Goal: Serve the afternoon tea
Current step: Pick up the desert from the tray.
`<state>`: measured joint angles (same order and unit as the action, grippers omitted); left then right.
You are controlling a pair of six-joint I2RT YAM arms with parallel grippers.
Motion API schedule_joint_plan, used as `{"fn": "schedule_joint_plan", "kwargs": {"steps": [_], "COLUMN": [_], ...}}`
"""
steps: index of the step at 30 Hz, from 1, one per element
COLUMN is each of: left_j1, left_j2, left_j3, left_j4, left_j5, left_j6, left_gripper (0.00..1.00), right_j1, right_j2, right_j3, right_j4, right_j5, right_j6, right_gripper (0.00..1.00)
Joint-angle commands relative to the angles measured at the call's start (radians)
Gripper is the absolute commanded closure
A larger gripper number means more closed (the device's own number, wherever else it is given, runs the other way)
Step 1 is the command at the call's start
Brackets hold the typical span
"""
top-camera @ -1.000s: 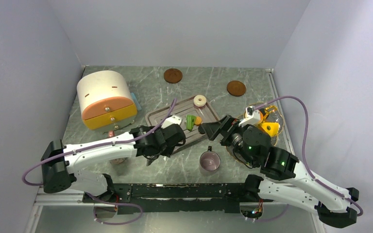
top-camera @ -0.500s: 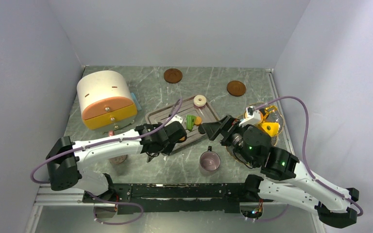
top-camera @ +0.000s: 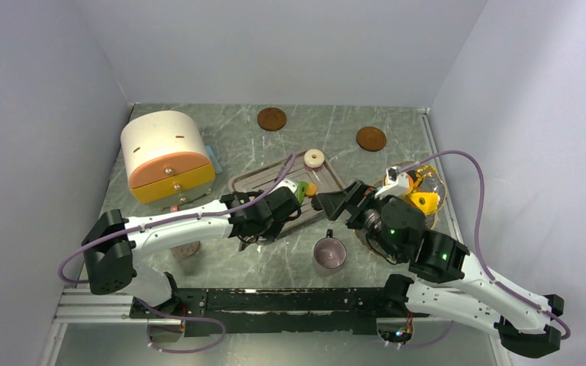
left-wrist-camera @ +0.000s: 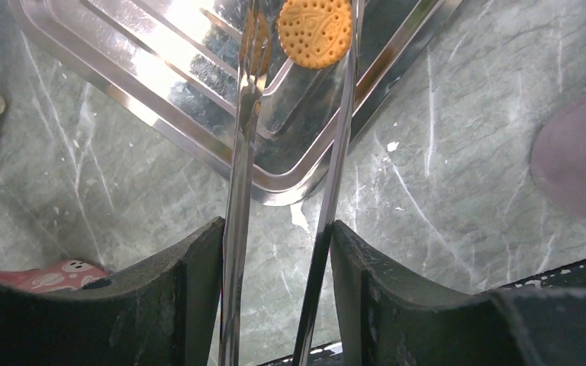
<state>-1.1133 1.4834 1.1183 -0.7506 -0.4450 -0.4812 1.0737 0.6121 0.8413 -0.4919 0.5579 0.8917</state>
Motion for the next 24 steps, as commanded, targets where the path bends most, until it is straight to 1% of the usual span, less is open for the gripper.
{"fn": "schedule_joint_plan", "kwargs": {"steps": [1,7,13,19,24], "left_j1": [0.001,0.001,0.001,0.001,0.001], "left_j2": [-0.004,0.025,0.034,0.063,0.016], "left_j3": [0.006,0.011,0.004,0.016,-0.009], "left_j4": [0.077,0.085,0.105,0.057,0.063], "left_j5": [0.021,0.032,0.044,-0.003,-0.007], "left_j6": [0.017,0.019,0.023,0.008,-0.011], "left_gripper": [0.44,0.44,0.45,0.46,0.45], "right_j1": [0.003,0.003,0.003,0.003,0.003], "right_j2": [-0.017,-0.038,-0.055,-0.058,-0.065], "right_j3": [0.048,0.107,0.132,0.136,0.127], "right_j4": [-0.017,-0.028,-0.035,-0.041,-0.043], "right_j5": [0.035,0.042,0.062,0.065,0.069], "right_j6": [-0.022,-0.057,-0.072,-0.071,-0.067], "right_gripper": [0.03,0.03,0.03,0.03,0.03]}}
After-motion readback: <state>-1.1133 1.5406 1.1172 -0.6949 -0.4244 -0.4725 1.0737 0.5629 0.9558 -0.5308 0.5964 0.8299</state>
